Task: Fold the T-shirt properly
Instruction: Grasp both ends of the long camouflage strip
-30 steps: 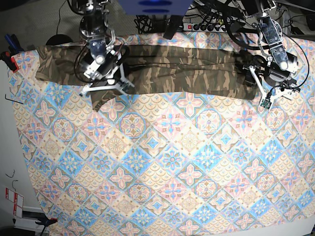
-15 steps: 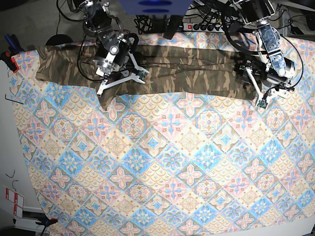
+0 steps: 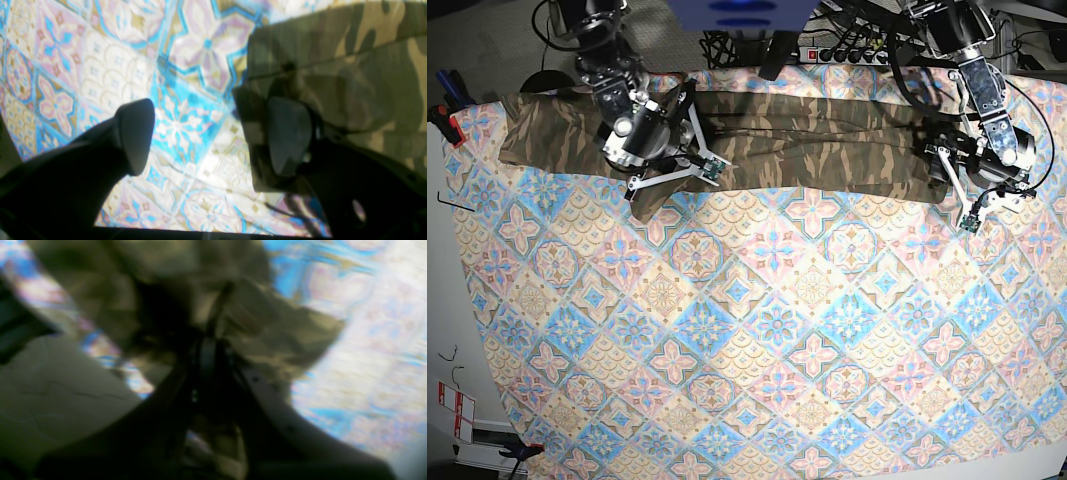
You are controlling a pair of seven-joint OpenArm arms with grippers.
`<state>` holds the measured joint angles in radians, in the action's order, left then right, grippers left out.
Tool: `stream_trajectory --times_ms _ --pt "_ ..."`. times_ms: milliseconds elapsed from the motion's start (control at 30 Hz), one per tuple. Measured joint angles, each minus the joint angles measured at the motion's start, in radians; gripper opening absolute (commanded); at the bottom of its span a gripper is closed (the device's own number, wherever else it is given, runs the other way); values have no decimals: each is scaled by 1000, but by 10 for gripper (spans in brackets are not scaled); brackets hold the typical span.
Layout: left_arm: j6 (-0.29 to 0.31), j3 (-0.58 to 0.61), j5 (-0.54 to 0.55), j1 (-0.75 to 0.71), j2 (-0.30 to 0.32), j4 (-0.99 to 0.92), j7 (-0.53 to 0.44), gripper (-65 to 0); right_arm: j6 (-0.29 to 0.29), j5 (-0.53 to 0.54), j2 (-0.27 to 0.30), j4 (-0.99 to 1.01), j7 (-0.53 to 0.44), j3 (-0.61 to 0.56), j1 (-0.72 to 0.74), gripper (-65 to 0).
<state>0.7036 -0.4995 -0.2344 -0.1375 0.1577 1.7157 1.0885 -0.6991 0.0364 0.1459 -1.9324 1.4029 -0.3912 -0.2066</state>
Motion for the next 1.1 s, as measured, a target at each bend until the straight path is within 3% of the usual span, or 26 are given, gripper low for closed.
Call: stream_trajectory --times_ms 233,400,633,800,900,1100 --pt "0 0 -2 -2 -6 0 0 -129 0 241 37 1 8 143 4 -291" --pt "0 0 -4 -2 -3 0 0 -129 0 372 34 1 -2 315 4 -195" --pt "0 0 0 -2 -5 0 5 -129 1 418 29 1 8 692 48 -182" --pt "0 0 -1 2 -5 0 5 -130 0 428 34 1 5 868 42 -182" --pt "0 0 -3 0 -5 1 8 -130 1 411 36 2 8 931 2 -182" --pt "0 0 0 -5 -6 1 9 -131 1 414 35 2 8 942 -35 -182"
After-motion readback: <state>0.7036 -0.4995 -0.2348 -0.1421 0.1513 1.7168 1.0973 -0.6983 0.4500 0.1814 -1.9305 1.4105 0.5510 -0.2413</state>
